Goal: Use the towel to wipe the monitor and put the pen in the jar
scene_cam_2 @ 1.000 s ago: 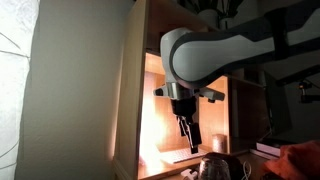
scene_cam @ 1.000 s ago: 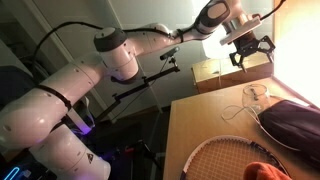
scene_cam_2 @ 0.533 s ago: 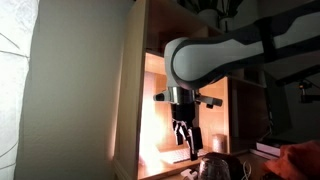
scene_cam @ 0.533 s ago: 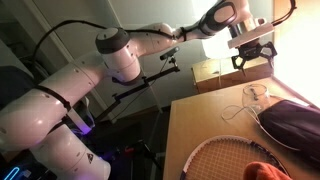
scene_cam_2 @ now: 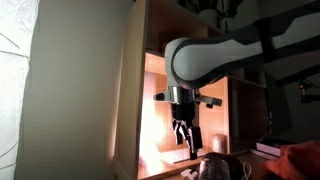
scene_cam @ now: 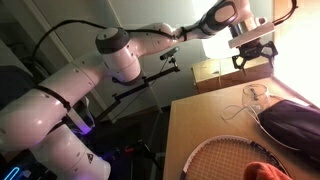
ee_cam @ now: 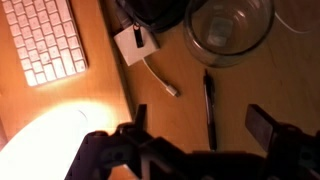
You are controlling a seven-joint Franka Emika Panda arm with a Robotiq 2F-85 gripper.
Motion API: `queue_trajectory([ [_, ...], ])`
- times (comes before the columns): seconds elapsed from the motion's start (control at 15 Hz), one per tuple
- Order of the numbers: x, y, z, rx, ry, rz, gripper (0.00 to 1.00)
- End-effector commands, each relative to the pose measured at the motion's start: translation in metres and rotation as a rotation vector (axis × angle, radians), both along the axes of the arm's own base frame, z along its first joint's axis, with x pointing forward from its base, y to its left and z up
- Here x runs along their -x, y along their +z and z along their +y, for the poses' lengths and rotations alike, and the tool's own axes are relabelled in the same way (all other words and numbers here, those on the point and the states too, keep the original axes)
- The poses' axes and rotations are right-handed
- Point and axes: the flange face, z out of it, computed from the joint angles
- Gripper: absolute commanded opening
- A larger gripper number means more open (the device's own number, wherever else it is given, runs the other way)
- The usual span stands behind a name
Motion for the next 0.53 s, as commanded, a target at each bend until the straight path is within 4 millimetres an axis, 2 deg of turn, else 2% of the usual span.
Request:
queue_trajectory([
  [0.0, 0.0, 0.0, 0.0, 0.0, 0.0, 0.0, 1.0],
  [0.47, 0.003, -0.011, 0.01, 0.033, 0.006, 0.02, 1.0],
])
